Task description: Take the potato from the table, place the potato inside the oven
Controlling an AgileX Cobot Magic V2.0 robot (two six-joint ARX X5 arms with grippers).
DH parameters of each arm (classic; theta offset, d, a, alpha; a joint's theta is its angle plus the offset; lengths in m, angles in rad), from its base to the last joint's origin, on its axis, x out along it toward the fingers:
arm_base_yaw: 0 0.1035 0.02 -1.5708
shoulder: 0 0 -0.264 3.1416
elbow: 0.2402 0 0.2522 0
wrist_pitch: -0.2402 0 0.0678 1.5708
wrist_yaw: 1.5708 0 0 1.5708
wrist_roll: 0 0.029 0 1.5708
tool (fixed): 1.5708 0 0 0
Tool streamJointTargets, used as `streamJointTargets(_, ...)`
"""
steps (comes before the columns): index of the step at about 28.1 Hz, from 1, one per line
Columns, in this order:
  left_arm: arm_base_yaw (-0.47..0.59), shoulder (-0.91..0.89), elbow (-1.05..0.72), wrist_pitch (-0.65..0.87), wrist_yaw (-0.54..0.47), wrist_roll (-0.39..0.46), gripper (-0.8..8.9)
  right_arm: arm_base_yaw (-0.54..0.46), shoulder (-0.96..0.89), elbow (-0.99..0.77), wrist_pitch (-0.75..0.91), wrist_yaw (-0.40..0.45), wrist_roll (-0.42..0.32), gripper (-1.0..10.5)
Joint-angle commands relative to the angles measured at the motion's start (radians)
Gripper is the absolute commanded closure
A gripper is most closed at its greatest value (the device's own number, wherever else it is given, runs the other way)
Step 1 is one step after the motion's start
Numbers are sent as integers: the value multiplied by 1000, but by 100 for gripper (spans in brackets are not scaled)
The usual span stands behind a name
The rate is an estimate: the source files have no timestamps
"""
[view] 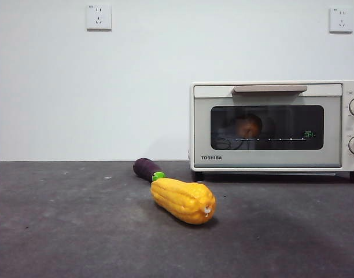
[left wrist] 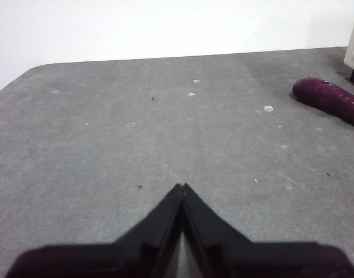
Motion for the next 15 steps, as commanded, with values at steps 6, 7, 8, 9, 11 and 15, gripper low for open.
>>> streamJointTargets(6,4,0,-10,8,0,-10,817,-58,-162,-234,29,-2,-47,946)
streamJointTargets(7,4,0,-10,8,0,-10,817,-62,-169,-249,31,-3,-47,946)
streamJointTargets(8,4,0,-10,8,1,-10,817,-63,-170,-260,31,-2,-47,946)
streamJointTargets(9,4,0,-10,8,1,-10,817,-62,-170,-271,31,-2,-47,946)
streamJointTargets(11,4,0,-10,8,0,-10,817,-62,-170,-286,29,-2,-58,946)
streamJointTargets(15,4,0,-10,8,0,-10,817,-62,-180,-314,31,-2,-69,946)
